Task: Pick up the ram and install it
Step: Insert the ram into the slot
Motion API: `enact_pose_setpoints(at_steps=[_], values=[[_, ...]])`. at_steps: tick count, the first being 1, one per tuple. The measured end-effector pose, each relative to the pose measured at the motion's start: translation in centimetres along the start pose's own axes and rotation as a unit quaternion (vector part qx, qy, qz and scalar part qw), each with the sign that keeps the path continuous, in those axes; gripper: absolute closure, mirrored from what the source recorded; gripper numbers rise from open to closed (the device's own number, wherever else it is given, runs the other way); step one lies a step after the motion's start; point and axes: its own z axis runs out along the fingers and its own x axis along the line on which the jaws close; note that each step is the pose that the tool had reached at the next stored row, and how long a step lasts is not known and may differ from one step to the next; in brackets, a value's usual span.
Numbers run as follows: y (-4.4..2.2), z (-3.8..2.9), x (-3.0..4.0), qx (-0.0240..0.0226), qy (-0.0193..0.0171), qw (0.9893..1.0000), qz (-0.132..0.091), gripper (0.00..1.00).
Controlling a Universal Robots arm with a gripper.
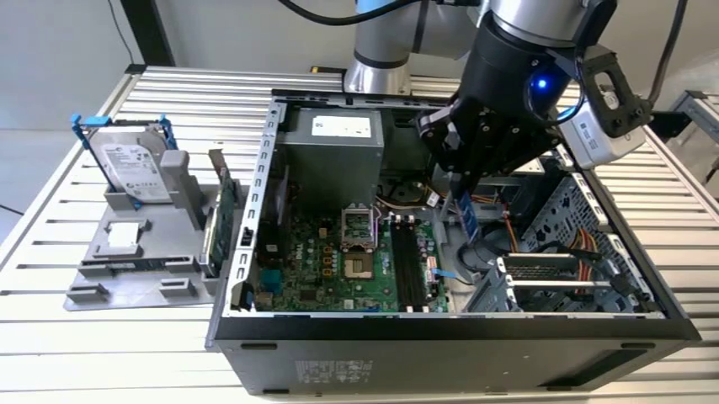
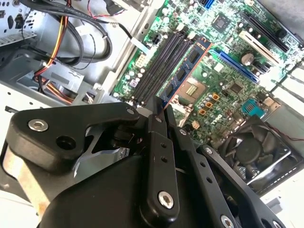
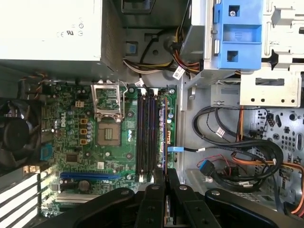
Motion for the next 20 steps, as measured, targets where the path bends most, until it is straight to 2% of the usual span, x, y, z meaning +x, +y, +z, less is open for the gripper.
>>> enact_pose_setpoints(at_steps=[20], values=[[0.01,0.52,-0.01,0.0,0.0,1.0,0.0,1.0]])
